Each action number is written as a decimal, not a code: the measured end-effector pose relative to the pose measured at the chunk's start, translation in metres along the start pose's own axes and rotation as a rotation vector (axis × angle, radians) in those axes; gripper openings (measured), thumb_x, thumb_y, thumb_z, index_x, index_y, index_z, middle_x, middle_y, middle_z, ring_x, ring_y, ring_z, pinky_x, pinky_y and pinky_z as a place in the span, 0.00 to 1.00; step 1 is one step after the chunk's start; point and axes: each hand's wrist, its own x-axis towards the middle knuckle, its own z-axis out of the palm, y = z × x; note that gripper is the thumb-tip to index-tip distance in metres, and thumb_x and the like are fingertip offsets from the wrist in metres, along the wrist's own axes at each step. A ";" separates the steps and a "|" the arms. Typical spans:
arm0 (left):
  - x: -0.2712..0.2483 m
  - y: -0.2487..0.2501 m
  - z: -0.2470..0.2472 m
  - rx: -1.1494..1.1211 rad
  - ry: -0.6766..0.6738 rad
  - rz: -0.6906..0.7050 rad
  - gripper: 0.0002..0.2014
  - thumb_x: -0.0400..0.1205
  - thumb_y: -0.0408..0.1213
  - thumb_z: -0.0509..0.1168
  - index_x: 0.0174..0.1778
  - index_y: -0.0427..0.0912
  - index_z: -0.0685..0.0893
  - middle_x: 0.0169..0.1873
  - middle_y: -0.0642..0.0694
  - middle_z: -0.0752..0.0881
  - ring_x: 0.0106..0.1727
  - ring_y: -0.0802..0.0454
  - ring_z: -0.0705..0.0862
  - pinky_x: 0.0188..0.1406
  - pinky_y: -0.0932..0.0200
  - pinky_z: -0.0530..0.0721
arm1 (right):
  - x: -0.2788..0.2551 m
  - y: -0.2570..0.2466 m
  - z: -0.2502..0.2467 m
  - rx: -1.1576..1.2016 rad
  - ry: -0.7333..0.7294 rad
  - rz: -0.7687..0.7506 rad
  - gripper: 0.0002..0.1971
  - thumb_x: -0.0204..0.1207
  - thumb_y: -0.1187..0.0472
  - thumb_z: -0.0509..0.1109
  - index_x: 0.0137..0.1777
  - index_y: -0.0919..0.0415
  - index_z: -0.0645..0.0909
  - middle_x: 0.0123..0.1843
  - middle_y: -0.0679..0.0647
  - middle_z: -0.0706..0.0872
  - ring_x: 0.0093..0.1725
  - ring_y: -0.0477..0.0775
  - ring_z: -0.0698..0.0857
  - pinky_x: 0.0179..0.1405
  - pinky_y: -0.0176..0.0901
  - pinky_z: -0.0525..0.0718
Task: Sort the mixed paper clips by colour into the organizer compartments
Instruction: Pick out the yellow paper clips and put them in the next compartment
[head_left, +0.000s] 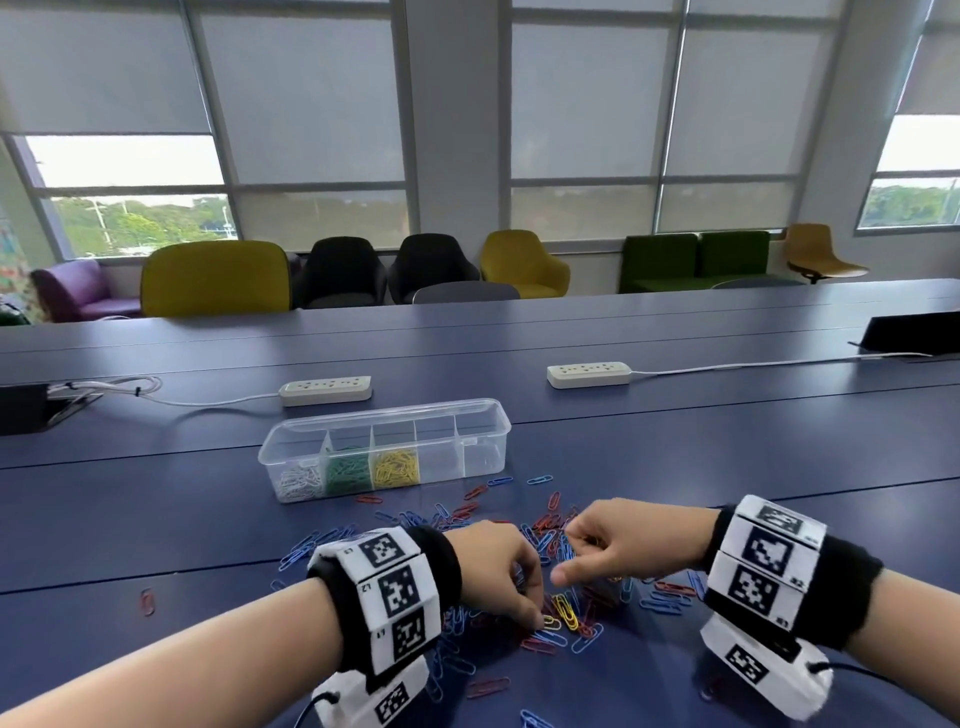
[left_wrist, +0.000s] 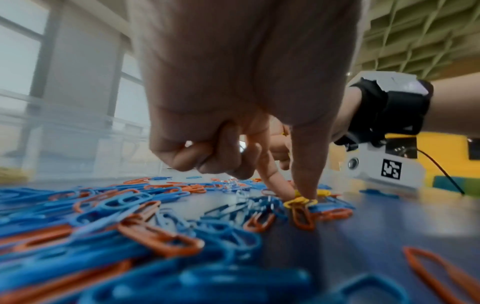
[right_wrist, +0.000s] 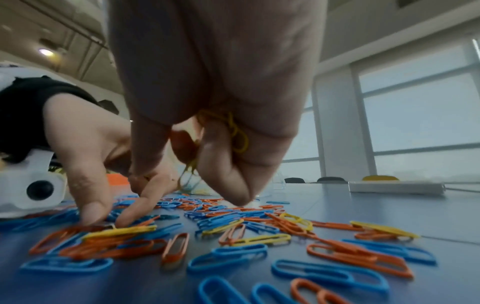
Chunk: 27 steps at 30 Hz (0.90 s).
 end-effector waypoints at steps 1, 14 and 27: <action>0.002 0.000 0.002 0.017 0.013 0.010 0.10 0.76 0.44 0.71 0.49 0.43 0.87 0.49 0.44 0.87 0.40 0.58 0.76 0.42 0.63 0.71 | 0.000 -0.002 0.002 -0.072 -0.029 0.013 0.23 0.76 0.42 0.67 0.28 0.53 0.63 0.25 0.46 0.67 0.23 0.43 0.66 0.24 0.31 0.64; -0.002 -0.018 -0.016 -0.386 0.085 -0.041 0.08 0.79 0.39 0.67 0.33 0.48 0.81 0.35 0.48 0.81 0.35 0.55 0.73 0.36 0.63 0.71 | 0.006 0.003 0.004 -0.066 0.031 -0.044 0.22 0.82 0.56 0.63 0.30 0.54 0.57 0.28 0.47 0.62 0.27 0.46 0.61 0.29 0.35 0.64; -0.005 -0.024 -0.009 -0.333 0.086 -0.061 0.07 0.79 0.37 0.67 0.52 0.45 0.80 0.30 0.54 0.76 0.28 0.62 0.73 0.30 0.69 0.71 | 0.006 -0.008 0.015 -0.052 -0.063 0.074 0.17 0.71 0.45 0.75 0.48 0.53 0.73 0.34 0.43 0.75 0.32 0.39 0.73 0.31 0.32 0.69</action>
